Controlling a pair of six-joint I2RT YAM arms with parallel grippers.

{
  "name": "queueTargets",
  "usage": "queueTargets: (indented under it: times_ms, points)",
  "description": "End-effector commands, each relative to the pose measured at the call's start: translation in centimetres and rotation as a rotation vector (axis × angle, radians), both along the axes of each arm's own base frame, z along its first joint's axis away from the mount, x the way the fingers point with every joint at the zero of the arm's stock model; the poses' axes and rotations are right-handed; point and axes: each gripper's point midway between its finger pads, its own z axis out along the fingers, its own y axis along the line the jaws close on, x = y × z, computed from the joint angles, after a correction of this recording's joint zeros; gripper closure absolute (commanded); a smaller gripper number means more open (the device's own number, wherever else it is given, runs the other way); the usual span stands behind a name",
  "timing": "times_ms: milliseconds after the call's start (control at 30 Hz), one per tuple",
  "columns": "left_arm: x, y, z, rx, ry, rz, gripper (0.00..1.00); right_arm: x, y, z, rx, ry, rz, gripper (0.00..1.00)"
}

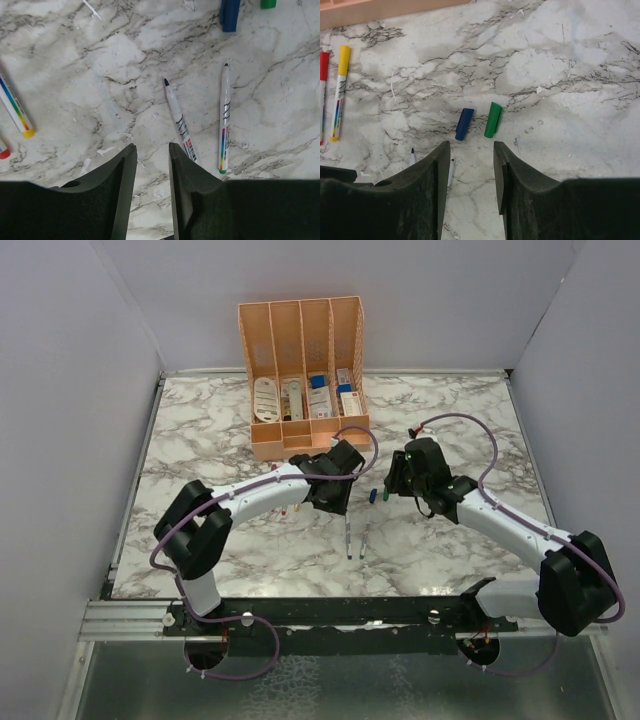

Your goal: Insert the pens into the pen caps

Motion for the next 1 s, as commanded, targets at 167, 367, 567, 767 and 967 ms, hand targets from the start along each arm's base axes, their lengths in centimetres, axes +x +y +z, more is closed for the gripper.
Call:
queueTargets:
  times_ms: [167,367,567,767,967]
  points:
    - [-3.8,-1.2,-2.2,0.019,0.118,-0.029,0.62,-0.2,-0.3,0.1,0.003,0.010,-0.044,0.61]
    - [-4.2,-2.6,-2.8,0.016,0.142,-0.059,0.51,-0.4,-0.2,0.3,0.014,0.007,-0.040,0.61]
    - [-5.1,-3.0,-3.3,0.028,0.192,-0.071,0.51,-0.5,-0.4,0.9,0.016,-0.004,-0.044,0.61]
    - [-5.8,-3.3,-3.6,0.038,0.222,-0.085,0.50,-0.7,-0.4,1.0,0.034,-0.013,-0.045,0.61]
    - [-6.7,-3.1,-4.6,0.066,0.249,-0.091,0.50,-1.0,-0.6,0.9,0.036,-0.009,-0.048,0.61]
